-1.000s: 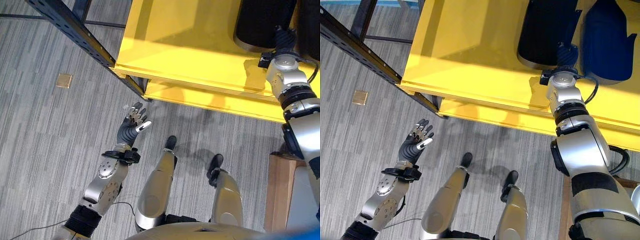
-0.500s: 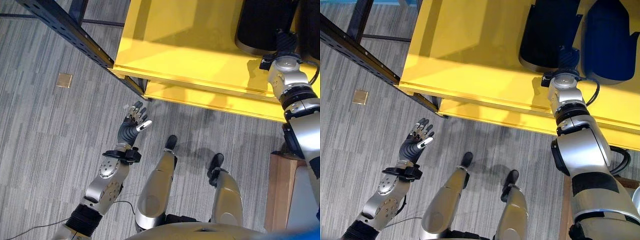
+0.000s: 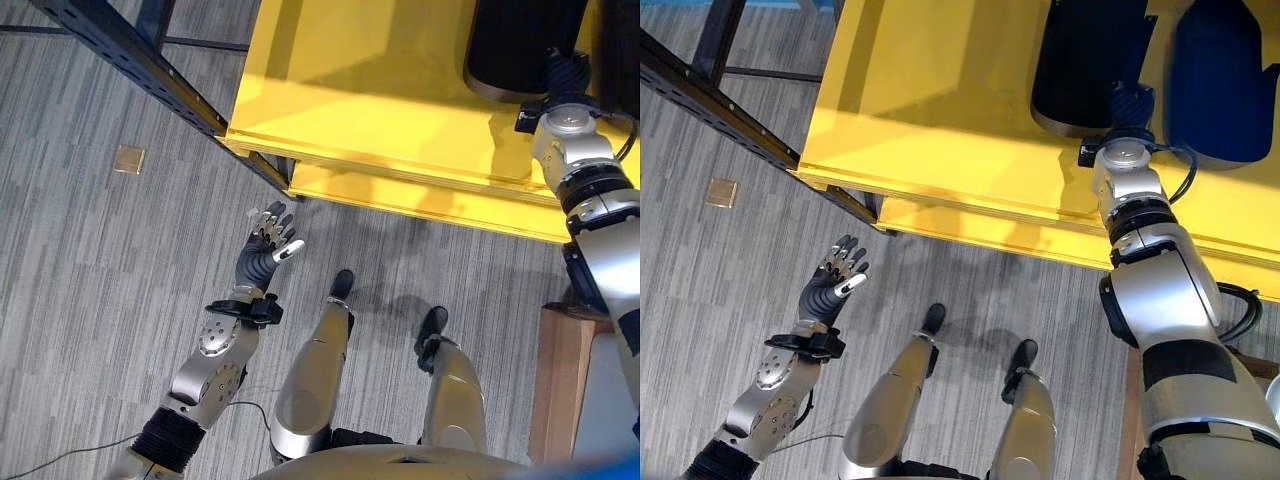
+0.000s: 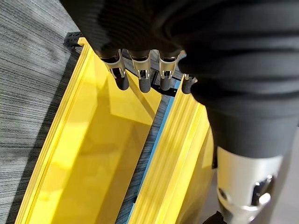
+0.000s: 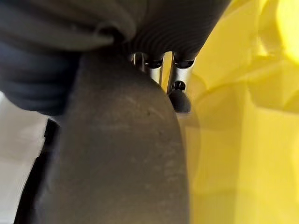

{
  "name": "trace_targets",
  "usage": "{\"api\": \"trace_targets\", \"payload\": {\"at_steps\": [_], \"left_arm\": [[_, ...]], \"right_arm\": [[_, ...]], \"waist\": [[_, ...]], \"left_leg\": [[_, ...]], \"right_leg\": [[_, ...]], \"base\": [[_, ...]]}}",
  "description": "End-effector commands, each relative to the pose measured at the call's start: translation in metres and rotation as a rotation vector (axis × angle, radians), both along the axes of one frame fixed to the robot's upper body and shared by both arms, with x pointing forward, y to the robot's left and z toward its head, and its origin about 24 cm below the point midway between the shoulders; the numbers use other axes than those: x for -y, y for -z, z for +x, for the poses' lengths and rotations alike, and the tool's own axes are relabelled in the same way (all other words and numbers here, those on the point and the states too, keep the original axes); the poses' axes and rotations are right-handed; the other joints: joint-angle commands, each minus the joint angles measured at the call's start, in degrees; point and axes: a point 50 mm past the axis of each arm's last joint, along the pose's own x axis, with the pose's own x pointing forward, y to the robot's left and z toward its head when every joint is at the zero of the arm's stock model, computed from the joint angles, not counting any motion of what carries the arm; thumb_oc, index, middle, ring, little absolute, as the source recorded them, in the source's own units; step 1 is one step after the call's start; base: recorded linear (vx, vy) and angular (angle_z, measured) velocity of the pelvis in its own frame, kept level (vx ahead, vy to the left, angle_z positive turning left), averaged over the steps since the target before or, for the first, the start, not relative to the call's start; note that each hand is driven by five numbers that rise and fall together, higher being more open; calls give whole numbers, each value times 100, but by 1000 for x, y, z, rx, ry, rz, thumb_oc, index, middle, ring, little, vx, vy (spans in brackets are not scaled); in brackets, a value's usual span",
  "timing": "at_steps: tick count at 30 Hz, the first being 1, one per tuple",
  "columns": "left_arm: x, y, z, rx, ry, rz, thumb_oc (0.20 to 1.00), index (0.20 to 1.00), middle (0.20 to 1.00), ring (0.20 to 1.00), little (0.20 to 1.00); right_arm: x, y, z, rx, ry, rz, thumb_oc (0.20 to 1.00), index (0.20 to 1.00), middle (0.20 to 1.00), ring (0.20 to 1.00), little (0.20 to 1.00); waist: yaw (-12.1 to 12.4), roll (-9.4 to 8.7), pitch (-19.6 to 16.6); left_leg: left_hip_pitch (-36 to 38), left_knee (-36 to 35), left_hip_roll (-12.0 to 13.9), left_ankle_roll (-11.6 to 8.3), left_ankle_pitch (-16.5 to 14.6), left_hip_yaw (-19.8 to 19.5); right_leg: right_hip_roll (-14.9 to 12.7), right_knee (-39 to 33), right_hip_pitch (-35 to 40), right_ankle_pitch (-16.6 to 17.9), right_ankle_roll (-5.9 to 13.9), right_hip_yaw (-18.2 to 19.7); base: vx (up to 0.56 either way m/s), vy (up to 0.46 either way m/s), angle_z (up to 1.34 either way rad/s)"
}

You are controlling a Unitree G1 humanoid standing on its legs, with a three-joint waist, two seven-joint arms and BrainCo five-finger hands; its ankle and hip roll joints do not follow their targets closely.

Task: Move parts from the plastic box to the shelf.

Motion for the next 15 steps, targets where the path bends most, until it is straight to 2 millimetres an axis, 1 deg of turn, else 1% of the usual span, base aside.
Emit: {"api": "trace_targets", "payload": {"at_steps": [1,2,3,4,5,6,7,11,12,13,15], "left_arm": [[-6,-21,-1,113,-18,3,1000,1000,1000,1000,1000],[-6,-22,-1,116,-18,2,1000,1000,1000,1000,1000],[-7,-21,-1,114,-19,2,1000,1000,1000,1000,1000],[-6,-22,0,115,-21,-1,1000,1000,1000,1000,1000],[-6,-21,0,113,-22,-1,1000,1000,1000,1000,1000],[-6,-21,0,113,-22,-1,1000,1000,1000,1000,1000],[-6,-22,0,114,-20,0,1000,1000,1000,1000,1000],[-7,-21,0,112,-25,0,1000,1000,1000,1000,1000],[-7,-21,0,110,-25,0,1000,1000,1000,1000,1000],[-7,-21,0,109,-27,2,1000,1000,1000,1000,1000],[-7,-20,0,109,-28,0,1000,1000,1000,1000,1000]], "right_arm": [[-3,-64,-7,185,0,-106,1000,1000,1000,1000,1000],[-2,-64,-7,188,1,-104,1000,1000,1000,1000,1000],[-3,-64,-7,187,0,-104,1000,1000,1000,1000,1000],[-2,-63,-7,188,2,-89,1000,1000,1000,1000,1000],[-3,-62,-7,186,1,-90,1000,1000,1000,1000,1000],[-2,-61,-7,183,7,-80,1000,1000,1000,1000,1000],[-1,-61,-7,182,10,-78,1000,1000,1000,1000,1000],[1,-58,-7,175,12,-61,1000,1000,1000,1000,1000],[1,-57,-6,173,11,-61,1000,1000,1000,1000,1000],[0,-57,-6,172,10,-62,1000,1000,1000,1000,1000],[1,-55,-6,168,12,-59,1000,1000,1000,1000,1000]], "waist": [[37,-85,-73],[40,-60,-60],[37,-86,-74],[39,-62,-49],[35,-87,-67],[38,-86,-59],[44,-61,-38],[46,-60,-35],[42,-85,-54],[39,-56,-37],[30,-53,-34]], "left_leg": [[-164,47,165,-30,-245,149],[-229,9,163,-10,-71,152],[-167,50,167,-29,-244,151],[-229,9,161,-9,-74,159],[-171,39,165,-28,-234,156],[-177,46,166,-24,-235,152],[-229,14,157,-3,-78,156],[-238,16,151,-4,-81,170],[-181,47,154,-22,-241,166],[-234,20,151,-2,-83,173],[-236,31,159,0,-86,184]], "right_leg": [[48,303,575,-762,-156,32],[42,277,510,-623,-169,0],[47,303,571,-760,-153,32],[48,256,528,-627,-165,4],[54,274,585,-754,-149,33],[48,283,589,-754,-148,31],[40,266,537,-629,-164,1],[40,254,530,-619,-162,5],[45,272,586,-745,-146,35],[42,261,525,-626,-163,12],[41,265,519,-625,-165,14]], "base": [[-68,29,0],[0,0,0],[-70,32,1],[95,-33,-1],[16,-1,-4],[0,0,0],[-71,27,0],[2,0,0],[0,0,0],[0,0,0],[-41,20,0]]}}
